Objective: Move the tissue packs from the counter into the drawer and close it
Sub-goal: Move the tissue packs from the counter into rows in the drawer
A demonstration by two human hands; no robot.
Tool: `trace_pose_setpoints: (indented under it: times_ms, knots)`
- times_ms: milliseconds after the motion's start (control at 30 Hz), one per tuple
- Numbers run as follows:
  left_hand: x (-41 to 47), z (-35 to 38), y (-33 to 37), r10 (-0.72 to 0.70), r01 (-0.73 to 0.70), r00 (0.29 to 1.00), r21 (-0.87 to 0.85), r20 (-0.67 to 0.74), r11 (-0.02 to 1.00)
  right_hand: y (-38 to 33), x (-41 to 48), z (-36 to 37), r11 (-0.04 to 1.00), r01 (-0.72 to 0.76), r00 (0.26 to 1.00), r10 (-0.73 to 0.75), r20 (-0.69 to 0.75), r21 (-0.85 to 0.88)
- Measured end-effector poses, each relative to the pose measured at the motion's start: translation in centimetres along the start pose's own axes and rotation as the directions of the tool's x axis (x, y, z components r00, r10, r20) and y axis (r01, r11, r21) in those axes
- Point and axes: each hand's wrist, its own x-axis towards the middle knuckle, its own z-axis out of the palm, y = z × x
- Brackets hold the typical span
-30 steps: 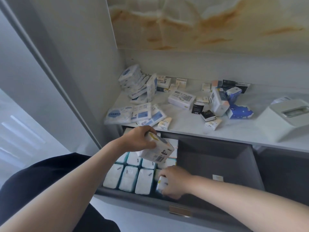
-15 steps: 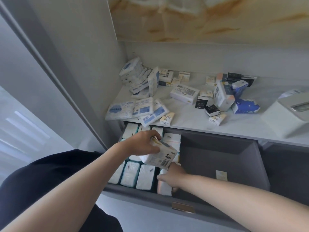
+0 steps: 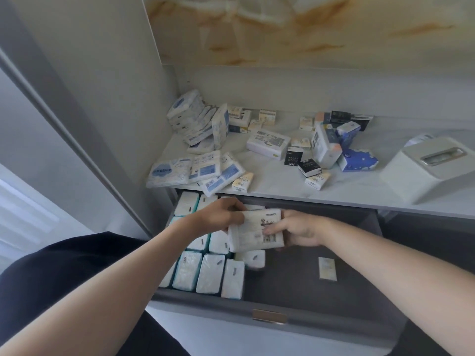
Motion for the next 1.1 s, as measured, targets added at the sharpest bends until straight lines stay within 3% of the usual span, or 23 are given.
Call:
trace_pose_setpoints:
  times_ms: [67, 133, 200, 267, 333, 400, 533, 667, 933, 1100]
  knots:
    - [0.1, 1.0, -0.2, 0.003, -0.014, 0.997, 0.157, 0.071, 0.987, 0.4, -0.6, -0.9, 0.977, -0.113, 0.993, 0.114, -0.004, -0.179]
    - [0.3, 2.0, -0.9, 0.004, -0.062, 0.991, 0.437, 0.131, 0.897, 0.6, -1.6, -1.2, 0.866, -0.225, 0.973, 0.222, -0.06, -0.446]
    - [0.5, 3.2, -2.1, 0.002, -0.121, 0.981, 0.613, 0.192, 0.781, 0.6, -2.7, -1.0, 0.668, -0.296, 0.951, 0.271, -0.147, -0.683]
    - [1.0, 4.4, -3.4, 0.023, -0.229, 0.961, 0.752, 0.275, 0.617, 0.9, -3.1, -0.4, 0.475, -0.333, 0.936, 0.273, -0.223, -0.815]
    - [1.5, 5.2, -4.4, 0.007, -0.294, 0.947, 0.856, 0.321, 0.425, 1.7, -2.7, 0.3, 0.405, -0.35, 0.929, 0.267, -0.257, -0.844]
    - [1.8, 5.7, -4.9, 0.01, -0.294, 0.951, 0.891, 0.31, 0.345, 3.1, -1.7, 1.4, 0.46, -0.373, 0.924, 0.268, -0.274, -0.806]
    - [1.9, 5.9, -5.5, 0.058, -0.276, 0.961, 0.919, 0.27, 0.281, 5.2, -0.1, 4.5, 0.674, -0.408, 0.912, 0.266, -0.312, -0.616]
    - [2.0, 6.8, -6.5, 0.1, -0.234, 0.971, 0.956, 0.219, 0.176, 6.6, 1.8, 6.7, 0.851, -0.386, 0.922, 0.341, -0.185, -0.354]
    - [2.7, 5.8, -7.3, 0.147, -0.27, 0.957, 0.955, 0.251, 0.126, 10.0, 4.3, 7.0, 0.88, -0.434, 0.884, 0.375, -0.278, -0.192]
    - [3.8, 5.4, -7.0, 0.137, -0.282, 0.955, 0.949, 0.264, 0.14, 6.9, 4.3, 5.3, 0.779, -0.484, 0.875, 0.447, -0.187, -0.398]
